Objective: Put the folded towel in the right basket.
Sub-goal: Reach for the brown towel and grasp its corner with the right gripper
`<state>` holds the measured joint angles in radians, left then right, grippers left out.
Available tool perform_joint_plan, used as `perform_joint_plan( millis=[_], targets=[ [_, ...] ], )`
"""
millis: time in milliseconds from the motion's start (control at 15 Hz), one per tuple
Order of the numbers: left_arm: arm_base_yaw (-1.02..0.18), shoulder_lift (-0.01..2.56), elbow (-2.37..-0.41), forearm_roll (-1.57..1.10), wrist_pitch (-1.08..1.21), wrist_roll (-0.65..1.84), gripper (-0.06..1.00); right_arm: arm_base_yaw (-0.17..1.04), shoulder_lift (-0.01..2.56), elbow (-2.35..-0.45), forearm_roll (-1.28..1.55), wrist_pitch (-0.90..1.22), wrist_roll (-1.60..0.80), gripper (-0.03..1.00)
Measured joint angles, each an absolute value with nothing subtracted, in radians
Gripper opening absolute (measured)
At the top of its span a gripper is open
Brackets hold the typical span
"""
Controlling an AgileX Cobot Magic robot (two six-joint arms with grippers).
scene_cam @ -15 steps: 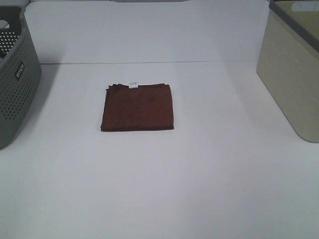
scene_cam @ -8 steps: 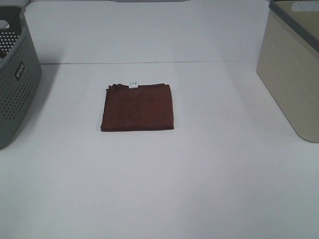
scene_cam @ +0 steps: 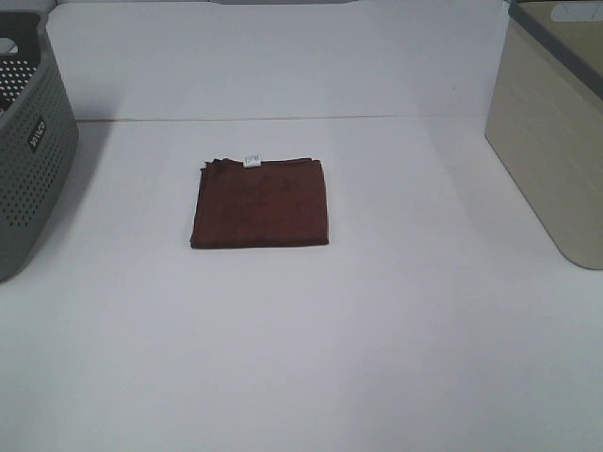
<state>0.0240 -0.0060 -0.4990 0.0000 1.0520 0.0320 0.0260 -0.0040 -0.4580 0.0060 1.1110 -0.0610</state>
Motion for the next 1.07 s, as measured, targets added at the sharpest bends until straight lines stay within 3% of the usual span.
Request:
perform_joint_plan(
  millis=[467, 1067],
  targets=[
    [0.024, -0.006, -0.499, 0.000, 1.052, 0.032, 0.88, 0.026, 0.060, -0.492, 0.006, 1.073, -0.061, 0.85],
    [0.024, -0.006, -0.499, 0.000, 1.052, 0.032, 0.88, 0.026, 0.823, -0.711, 0.167, 0.782, -0.131, 0.82]
  ],
)
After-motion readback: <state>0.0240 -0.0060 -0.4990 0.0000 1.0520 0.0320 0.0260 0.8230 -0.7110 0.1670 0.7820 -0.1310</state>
